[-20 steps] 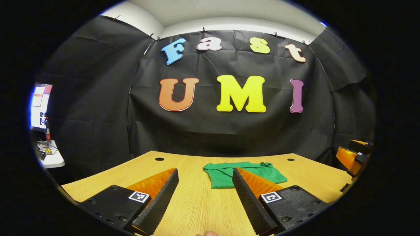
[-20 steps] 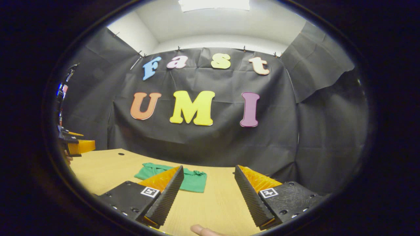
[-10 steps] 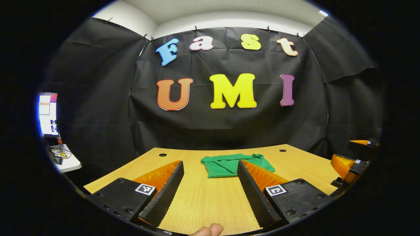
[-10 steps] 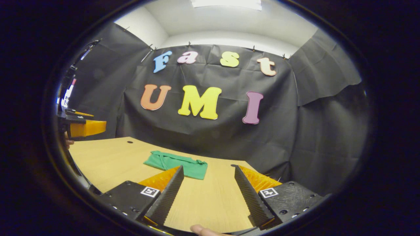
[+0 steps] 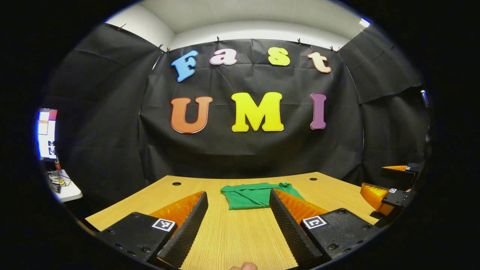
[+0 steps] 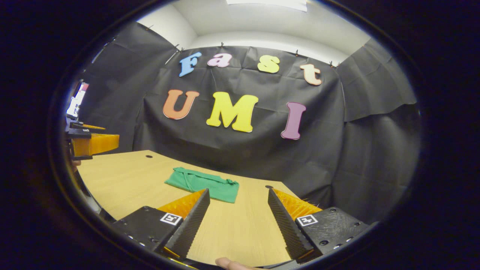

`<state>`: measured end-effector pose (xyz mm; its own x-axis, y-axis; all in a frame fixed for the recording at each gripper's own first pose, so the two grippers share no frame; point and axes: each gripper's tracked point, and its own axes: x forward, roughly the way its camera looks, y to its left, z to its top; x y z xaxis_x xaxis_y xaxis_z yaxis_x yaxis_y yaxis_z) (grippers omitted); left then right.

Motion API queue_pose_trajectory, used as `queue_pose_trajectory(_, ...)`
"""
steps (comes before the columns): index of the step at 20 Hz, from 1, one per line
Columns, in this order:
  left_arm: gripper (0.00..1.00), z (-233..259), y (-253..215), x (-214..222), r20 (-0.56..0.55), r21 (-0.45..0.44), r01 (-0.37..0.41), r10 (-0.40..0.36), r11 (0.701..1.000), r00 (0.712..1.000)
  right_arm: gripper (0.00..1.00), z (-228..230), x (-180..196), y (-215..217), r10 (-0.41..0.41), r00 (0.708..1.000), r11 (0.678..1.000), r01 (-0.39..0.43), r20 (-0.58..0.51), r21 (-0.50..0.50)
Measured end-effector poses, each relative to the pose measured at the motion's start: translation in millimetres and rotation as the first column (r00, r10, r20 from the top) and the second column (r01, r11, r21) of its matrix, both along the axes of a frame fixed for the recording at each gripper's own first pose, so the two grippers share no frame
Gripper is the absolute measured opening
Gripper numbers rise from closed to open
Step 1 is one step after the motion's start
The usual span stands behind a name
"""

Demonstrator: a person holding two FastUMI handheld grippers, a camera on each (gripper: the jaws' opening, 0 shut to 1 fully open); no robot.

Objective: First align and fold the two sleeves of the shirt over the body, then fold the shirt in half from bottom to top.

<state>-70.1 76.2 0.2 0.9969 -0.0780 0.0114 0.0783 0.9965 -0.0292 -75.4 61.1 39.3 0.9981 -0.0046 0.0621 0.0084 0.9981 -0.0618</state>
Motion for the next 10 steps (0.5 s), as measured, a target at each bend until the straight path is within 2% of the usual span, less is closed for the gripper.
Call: queue_pose_trajectory(10,1.0,-13.3,-5.1,8.7,-0.025,0.002,0.002,-0.002,1.0,1.0,0.97,-10.3,4.2,-2.1,-0.004,1.0,1.0,0.003,-0.003,-0.024)
